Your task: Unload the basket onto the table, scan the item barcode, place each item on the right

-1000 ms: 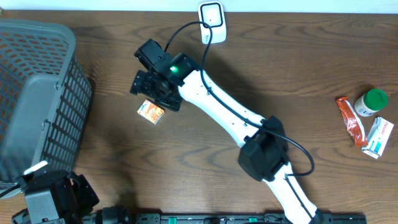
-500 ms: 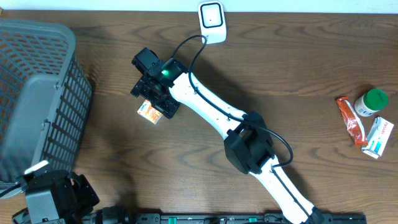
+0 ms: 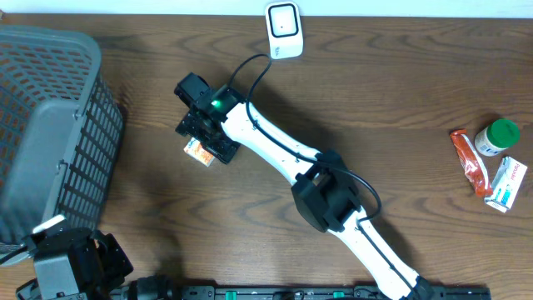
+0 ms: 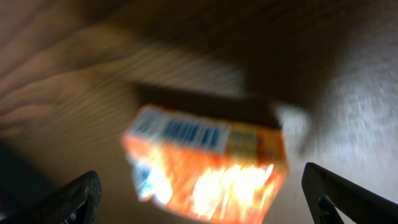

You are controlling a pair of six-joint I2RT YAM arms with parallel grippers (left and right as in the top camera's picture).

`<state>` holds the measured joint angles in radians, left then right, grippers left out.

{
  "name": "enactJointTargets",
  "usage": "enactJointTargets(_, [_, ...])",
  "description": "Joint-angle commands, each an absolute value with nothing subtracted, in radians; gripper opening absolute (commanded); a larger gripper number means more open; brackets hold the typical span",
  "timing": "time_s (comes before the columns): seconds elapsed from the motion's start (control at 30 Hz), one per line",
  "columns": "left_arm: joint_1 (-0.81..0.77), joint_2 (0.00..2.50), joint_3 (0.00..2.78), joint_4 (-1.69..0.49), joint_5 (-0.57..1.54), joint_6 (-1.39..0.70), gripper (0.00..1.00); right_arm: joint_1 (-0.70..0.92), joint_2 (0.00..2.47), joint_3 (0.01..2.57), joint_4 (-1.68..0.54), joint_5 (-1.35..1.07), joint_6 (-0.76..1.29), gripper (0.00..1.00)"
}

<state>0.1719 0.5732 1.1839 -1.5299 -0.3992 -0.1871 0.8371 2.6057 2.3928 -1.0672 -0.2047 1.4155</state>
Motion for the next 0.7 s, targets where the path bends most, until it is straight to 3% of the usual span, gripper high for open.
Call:
enactJointTargets(0.0, [0.167, 0.570, 1.185, -1.532, -0.413, -0.196, 0.95, 0.846, 2.638, 2.408, -1.063, -0.189, 1.435, 0.98])
enactJointTargets(0.1, [0.167, 0.570, 1.185, -1.532, -0.413, -0.196, 0.95, 0.846, 2.656, 2.408, -1.058, -0.192, 1.430, 0.96])
enactJointTargets(0.33, [0.167, 0.570, 1.185, -1.532, -0.413, -0.196, 0.95, 0.843, 2.660, 2.408, -1.106, -0.174, 1.362, 0.75])
enactJointTargets(0.67, [0.167, 0.570, 1.185, -1.532, -0.413, -0.196, 0.95, 0.822, 2.655, 2.422, -1.253, -0.162, 1.175, 0.68])
